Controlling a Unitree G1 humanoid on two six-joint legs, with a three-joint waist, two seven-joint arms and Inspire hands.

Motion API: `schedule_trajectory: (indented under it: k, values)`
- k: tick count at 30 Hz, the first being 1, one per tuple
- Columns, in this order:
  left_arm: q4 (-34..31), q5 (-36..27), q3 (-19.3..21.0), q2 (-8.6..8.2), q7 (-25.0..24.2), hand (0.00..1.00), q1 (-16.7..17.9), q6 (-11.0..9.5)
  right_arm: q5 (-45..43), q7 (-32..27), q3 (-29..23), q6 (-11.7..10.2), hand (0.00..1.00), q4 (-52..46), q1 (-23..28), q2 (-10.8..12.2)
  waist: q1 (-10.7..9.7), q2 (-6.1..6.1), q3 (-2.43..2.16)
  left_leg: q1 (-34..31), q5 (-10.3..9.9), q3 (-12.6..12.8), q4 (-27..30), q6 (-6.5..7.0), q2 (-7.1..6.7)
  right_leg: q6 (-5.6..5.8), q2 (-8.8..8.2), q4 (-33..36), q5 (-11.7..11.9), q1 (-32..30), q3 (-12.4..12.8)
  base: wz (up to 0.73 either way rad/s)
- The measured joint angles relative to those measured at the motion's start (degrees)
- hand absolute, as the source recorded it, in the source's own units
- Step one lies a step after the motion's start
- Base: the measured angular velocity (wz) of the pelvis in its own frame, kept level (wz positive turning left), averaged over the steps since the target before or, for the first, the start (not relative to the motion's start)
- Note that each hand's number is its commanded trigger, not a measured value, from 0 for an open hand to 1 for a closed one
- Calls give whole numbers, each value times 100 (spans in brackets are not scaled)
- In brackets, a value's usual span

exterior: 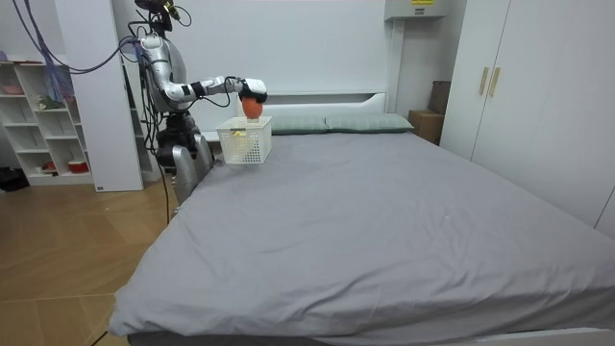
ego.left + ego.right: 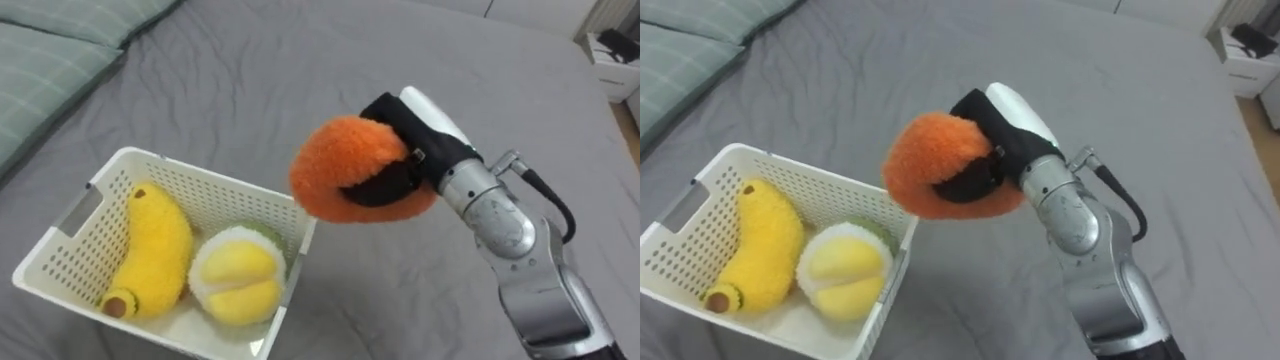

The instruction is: Collect toys from the bed

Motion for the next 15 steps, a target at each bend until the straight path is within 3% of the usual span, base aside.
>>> schedule_trajectory:
  k: [1,4,10,13,15]
  values:
    - [-19,16,-1,5,-2,0,1,0,2,74,103,4,100,0,-19,9,88,-11,11,-11,0,-34,3,0,-3,0,0,1,0,-1,0,6]
    - [-19,252,3,10,-1,0,-26,3,-24,234,388,58,100,-1,-23,60,266,-70,-14,-45,1,-82,5,0,-7,0,-3,2,0,-1,-2,8]
    - [-25,346,8,11,-2,0,-93,55,61,418,594,127,100,1,-111,248,452,-100,-15,-100,4,-186,25,-2,-21,0,-7,-7,0,1,-59,8]
    - [-25,343,8,12,-2,0,-99,57,219,439,607,124,86,27,-152,261,487,-100,-10,-112,11,-229,19,0,-32,1,-19,-6,0,7,-141,7]
    - [-27,340,3,15,-9,0,-124,57,272,438,606,124,58,141,-170,268,565,-104,6,-125,13,-274,19,0,-39,2,-27,-5,-1,17,-162,10]
